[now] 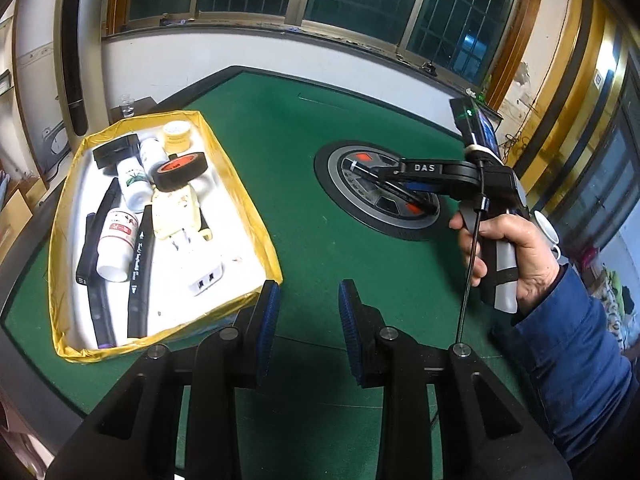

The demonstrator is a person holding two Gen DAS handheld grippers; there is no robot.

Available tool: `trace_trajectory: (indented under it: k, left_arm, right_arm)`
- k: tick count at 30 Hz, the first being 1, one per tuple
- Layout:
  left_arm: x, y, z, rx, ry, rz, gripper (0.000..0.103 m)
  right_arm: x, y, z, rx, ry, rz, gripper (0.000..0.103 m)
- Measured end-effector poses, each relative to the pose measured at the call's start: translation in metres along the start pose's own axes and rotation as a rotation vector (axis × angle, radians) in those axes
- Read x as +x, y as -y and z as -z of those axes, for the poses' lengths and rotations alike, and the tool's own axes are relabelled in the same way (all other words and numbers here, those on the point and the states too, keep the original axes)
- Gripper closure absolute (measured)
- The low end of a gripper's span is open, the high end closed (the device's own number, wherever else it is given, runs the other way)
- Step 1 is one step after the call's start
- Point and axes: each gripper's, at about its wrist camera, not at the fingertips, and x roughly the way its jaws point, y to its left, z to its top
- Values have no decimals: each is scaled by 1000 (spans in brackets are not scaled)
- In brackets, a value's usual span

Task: Organize rigid objects
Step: 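Move both grippers back to the table and grasp a black marker with the left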

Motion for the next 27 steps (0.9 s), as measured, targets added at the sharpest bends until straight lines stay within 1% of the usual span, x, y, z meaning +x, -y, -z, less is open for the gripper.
trace_trajectory:
  k: [3, 5, 6, 7, 8, 10, 13, 18, 19, 21, 22, 23, 25, 27]
  left_arm:
    - [-1, 1, 2, -3, -3, -6, 75]
    - [-1, 0, 4, -5, -6, -8, 75]
    - [-1, 0, 4, -5, -7, -7, 75]
    - [-1, 0, 5, -5, -6, -7, 75]
    - [-1, 0, 5, -6, -6, -8, 75]
    - [0, 0, 6, -9, -10, -3, 75]
    - [2, 2, 6, -4, -19, 5, 75]
    - [8, 8, 12, -2, -44, 22, 75]
    - [9, 10, 13, 0, -49, 27, 75]
    - [10, 15, 15, 8, -56, 37, 75]
    - [10, 18, 17, 14, -60, 41, 75]
    - [11, 22, 19, 21, -67, 45, 75]
    - [13, 28, 22, 27, -82, 55, 75]
    - [18, 34, 26, 27, -109, 68, 75]
  right_arm:
    - [3, -7, 5, -7, -10, -1, 51]
    - [9, -9, 7, -18, -48, 10, 74]
    - [11, -10, 9, -22, -63, 25, 80]
    - [8, -9, 13, -30, -61, 34, 85]
    - [7, -10, 15, -38, -71, 35, 88]
    - [4, -10, 22, -25, -93, 16, 89]
    - [-5, -18, 41, -15, -137, -53, 89]
    - [-25, -43, 86, -20, -206, -161, 89]
    - [-29, -47, 96, -16, -221, -189, 89]
    - [-38, -52, 113, 20, -257, -286, 89]
    - [-42, -52, 118, 27, -269, -319, 89]
    - [-49, -50, 122, 32, -259, -315, 89]
    - [-65, -41, 122, 39, -199, -290, 87]
    - [-86, -22, 119, 65, -139, -275, 79]
